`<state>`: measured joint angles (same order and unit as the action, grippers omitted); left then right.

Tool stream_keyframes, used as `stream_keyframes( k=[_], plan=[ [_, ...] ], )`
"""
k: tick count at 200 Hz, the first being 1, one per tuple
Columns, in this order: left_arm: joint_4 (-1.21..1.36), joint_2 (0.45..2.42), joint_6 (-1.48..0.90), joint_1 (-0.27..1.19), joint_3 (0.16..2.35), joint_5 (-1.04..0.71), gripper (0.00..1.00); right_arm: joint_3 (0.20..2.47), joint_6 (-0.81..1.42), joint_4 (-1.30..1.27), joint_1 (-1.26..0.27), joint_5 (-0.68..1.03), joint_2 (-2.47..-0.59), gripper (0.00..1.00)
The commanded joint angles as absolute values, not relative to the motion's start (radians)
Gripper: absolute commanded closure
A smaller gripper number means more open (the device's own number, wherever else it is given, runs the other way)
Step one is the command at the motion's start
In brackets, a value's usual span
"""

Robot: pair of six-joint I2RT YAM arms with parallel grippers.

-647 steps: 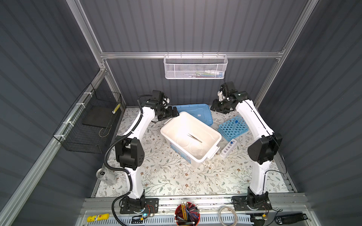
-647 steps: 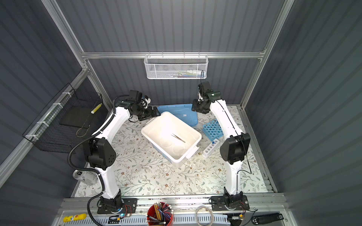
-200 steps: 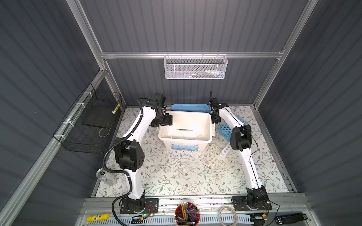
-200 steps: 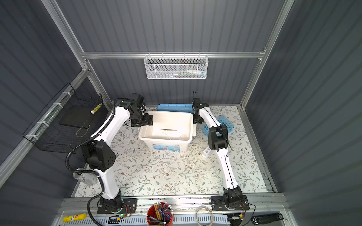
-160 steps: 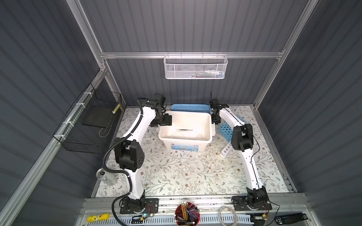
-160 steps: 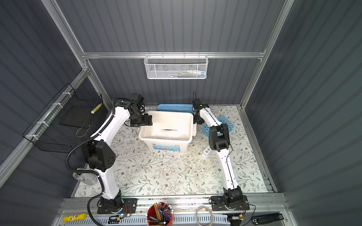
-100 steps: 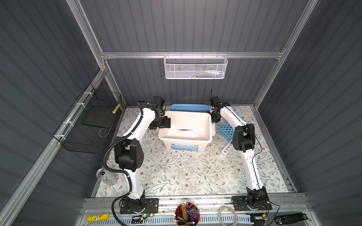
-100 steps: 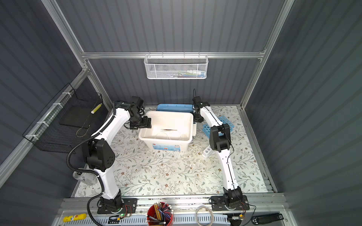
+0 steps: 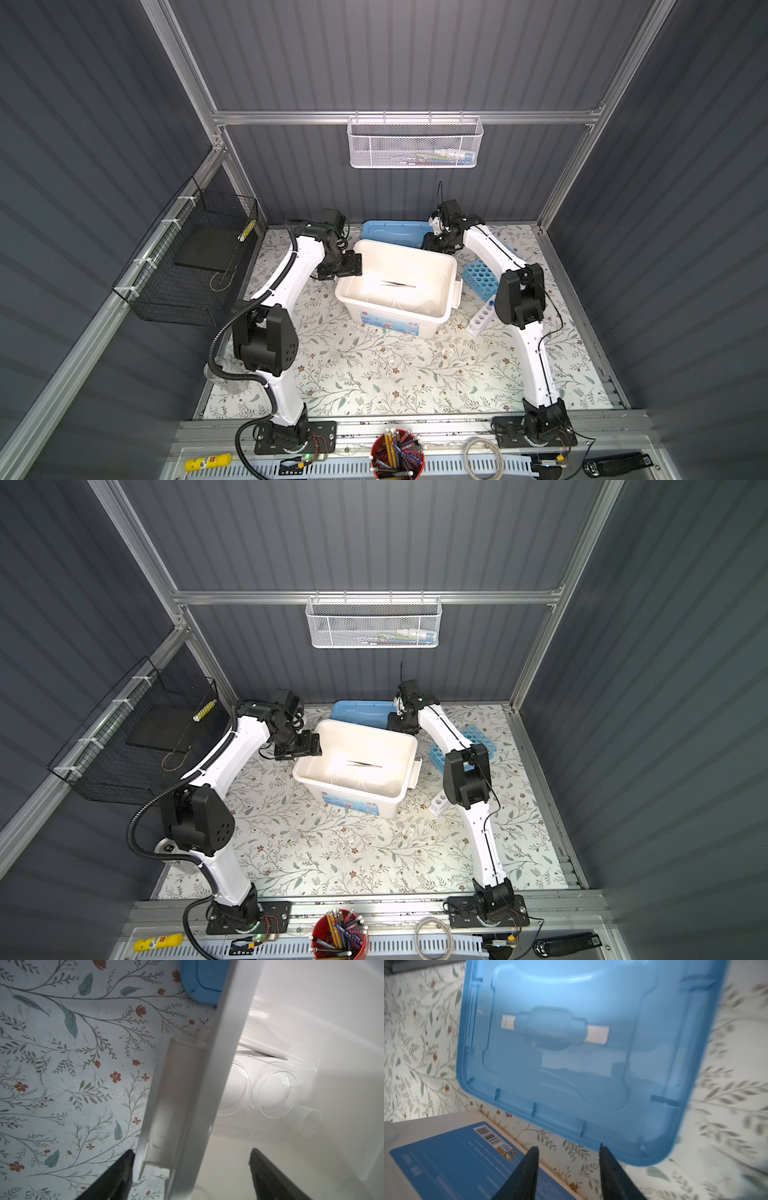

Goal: Organize the chemistry lab equipment

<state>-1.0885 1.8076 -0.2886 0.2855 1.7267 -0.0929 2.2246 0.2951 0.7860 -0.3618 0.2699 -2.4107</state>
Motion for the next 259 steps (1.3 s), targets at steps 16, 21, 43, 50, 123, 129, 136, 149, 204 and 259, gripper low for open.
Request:
stream_keyframes(
  k=[16,21,43,50,123,129,136,149,204,259],
  plan=[
    [-1.072,1.722,-0.338,0.287,1.634,-0.130,0.14,2.141,0.277,0.786,-0.392,0.302,-2.368,0.51],
    [-1.071,1.710,-0.341,0.287,1.620,-0.130,0.14,2.127,0.272,0.783,-0.397,0.305,-2.360,0.51],
    [-1.065,1.655,-0.361,0.287,1.555,-0.128,0.14,2.075,0.264,0.774,-0.422,0.312,-2.338,0.51],
    [-1.067,1.636,-0.368,0.287,1.537,-0.129,0.14,2.056,0.263,0.772,-0.431,0.314,-2.330,0.51],
    [-1.091,1.498,-0.428,0.287,1.442,-0.106,0.15,1.964,0.216,0.799,-0.470,0.230,-2.236,0.49],
    [-1.091,1.494,-0.428,0.288,1.442,-0.104,0.15,1.978,0.224,0.803,-0.465,0.190,-2.238,0.46],
    [-1.094,1.493,-0.428,0.287,1.445,-0.104,0.15,1.997,0.234,0.812,-0.455,0.152,-2.249,0.45],
    [-1.112,1.500,-0.425,0.287,1.467,-0.098,0.15,2.048,0.268,0.821,-0.429,0.076,-2.278,0.45],
    [-1.202,1.625,-0.374,0.287,1.743,-0.051,0.12,2.332,0.314,0.843,-0.335,-0.022,-2.483,0.45],
    [-1.226,1.860,-0.312,0.287,2.029,-0.060,0.11,2.502,0.318,0.902,-0.294,-0.057,-2.654,0.47]
  ],
)
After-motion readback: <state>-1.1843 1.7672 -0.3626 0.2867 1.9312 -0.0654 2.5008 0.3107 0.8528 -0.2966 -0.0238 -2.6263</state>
